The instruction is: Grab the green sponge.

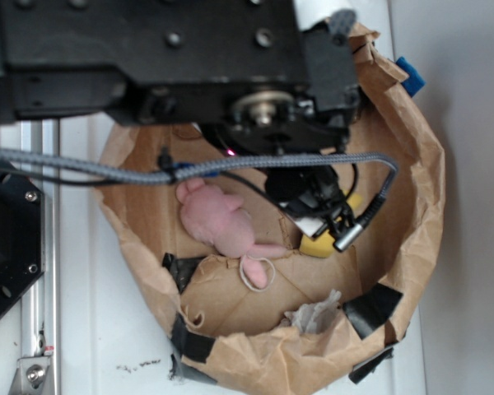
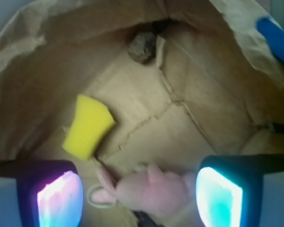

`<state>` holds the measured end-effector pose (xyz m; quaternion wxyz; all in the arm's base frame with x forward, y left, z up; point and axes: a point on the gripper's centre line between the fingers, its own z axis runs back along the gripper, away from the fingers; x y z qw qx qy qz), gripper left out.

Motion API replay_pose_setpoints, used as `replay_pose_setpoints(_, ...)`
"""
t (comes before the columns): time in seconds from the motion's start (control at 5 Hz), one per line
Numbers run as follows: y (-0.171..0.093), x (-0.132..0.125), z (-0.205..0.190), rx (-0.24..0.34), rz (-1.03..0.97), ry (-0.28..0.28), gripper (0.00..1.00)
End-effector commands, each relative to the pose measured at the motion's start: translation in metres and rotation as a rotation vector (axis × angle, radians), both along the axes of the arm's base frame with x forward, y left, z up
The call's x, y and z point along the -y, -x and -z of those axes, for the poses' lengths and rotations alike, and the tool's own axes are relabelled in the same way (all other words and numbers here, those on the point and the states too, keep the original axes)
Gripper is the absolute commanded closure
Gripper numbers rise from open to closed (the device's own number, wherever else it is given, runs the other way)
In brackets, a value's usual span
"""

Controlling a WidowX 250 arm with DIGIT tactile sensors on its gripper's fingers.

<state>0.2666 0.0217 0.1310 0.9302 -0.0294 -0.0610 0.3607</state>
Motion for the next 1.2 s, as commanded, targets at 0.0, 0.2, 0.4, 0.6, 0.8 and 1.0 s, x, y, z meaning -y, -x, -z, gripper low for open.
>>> replay_pose_setpoints(0.0, -0.019, 0.000, 0.005, 0.141, -0.079, -0.019, 0.00)
replay_pose_setpoints(0.2, -0.024, 0.000, 0.015, 0.136, -0.103, -0.023, 0.00)
replay_pose_setpoints(0.4, -0.026, 0.004, 0.019, 0.148, -0.114, -0.019, 0.00)
replay_pose_setpoints(0.6, -0.026, 0.012, 0.024, 0.183, -0.097, -0.007, 0.00)
replay_pose_setpoints(0.8, -0.028, 0.018, 0.031, 0.191, -0.063, 0.019, 0.00)
replay_pose_setpoints(1.0, -0.028, 0.018, 0.031, 0.191, -0.063, 0.019, 0.00)
